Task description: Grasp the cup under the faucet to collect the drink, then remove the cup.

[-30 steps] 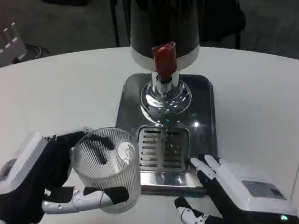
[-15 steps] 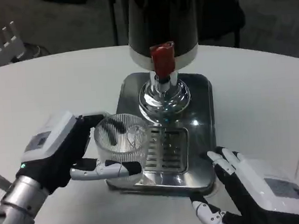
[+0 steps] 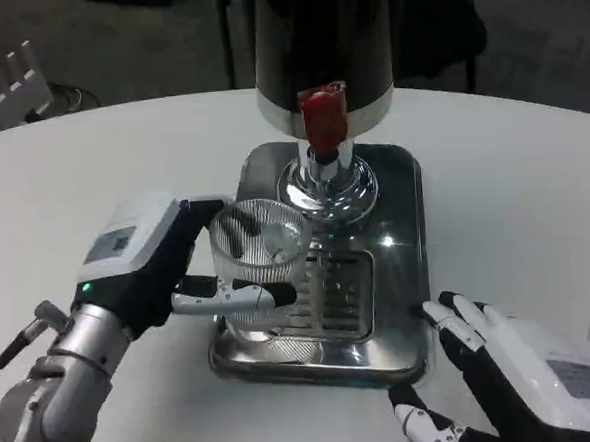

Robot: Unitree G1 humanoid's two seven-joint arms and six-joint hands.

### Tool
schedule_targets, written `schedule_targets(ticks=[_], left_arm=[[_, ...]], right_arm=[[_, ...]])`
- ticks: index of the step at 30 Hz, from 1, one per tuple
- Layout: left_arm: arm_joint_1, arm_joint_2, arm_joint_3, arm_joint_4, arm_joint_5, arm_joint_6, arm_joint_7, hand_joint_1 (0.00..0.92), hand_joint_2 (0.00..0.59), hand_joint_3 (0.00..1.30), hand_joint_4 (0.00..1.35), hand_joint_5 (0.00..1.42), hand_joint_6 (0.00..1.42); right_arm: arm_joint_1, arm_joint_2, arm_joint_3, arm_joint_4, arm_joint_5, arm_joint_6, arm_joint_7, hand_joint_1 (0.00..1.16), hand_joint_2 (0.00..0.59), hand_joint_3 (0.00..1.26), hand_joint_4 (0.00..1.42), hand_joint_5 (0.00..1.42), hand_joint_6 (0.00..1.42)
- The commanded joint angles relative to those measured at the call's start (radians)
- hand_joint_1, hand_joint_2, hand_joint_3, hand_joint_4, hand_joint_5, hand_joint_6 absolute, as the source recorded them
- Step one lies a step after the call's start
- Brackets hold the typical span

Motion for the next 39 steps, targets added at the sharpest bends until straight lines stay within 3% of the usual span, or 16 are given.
schedule_targets(ticks=[1,19,23,27,30,32,35,39], left_arm=[[-0.048,-0.011,-0.034,0.058,0.017,0.006,0.05,0.48,0.166,1.06,1.21,1.42,1.42],[-0.195,-0.079,-0.189,0.196,0.063,0.029,0.098,0.452,0.169,0.97,1.1,1.34,1.42],[-0.195,-0.08,-0.194,0.203,0.042,0.022,0.085,0.339,0.138,0.83,0.95,1.22,1.42],[-0.187,-0.067,-0.187,0.192,0.034,0.017,0.092,0.259,0.129,0.78,0.79,1.11,1.41],[-0.185,-0.056,-0.185,0.186,0.032,0.021,0.078,0.169,0.109,0.65,0.54,0.85,1.27],[-0.182,-0.046,-0.185,0.181,0.035,0.029,0.068,0.143,0.1,0.56,0.38,0.67,1.08],[-0.176,-0.033,-0.184,0.172,0.042,0.034,0.068,0.121,0.095,0.53,0.26,0.51,0.9],[-0.174,-0.023,-0.185,0.162,0.043,0.033,0.07,0.119,0.096,0.53,0.19,0.41,0.78]], right_arm=[[0.037,0.033,0.0,-0.034,0.009,-0.017,0.011,0.22,0.476,0.09,0.0,0.0,0.0],[0.088,0.042,-0.058,-0.078,0.041,-0.039,0.015,0.22,0.476,0.1,0.0,0.0,0.01],[0.089,0.047,-0.065,-0.075,0.046,-0.038,0.008,0.22,0.476,0.11,0.0,0.0,0.02],[0.09,0.054,-0.066,-0.075,0.053,-0.04,0.001,0.22,0.481,0.13,0.0,0.0,0.03],[0.087,0.053,-0.067,-0.075,0.061,-0.042,-0.004,0.24,0.484,0.14,0.0,0.0,0.03],[0.085,0.053,-0.068,-0.073,0.068,-0.043,-0.012,0.24,0.485,0.14,0.0,0.0,0.04],[0.079,0.053,-0.066,-0.067,0.071,-0.043,-0.016,0.25,0.493,0.16,0.0,0.0,0.05],[0.077,0.052,-0.066,-0.064,0.07,-0.044,-0.018,0.26,0.494,0.16,0.0,0.0,0.06]])
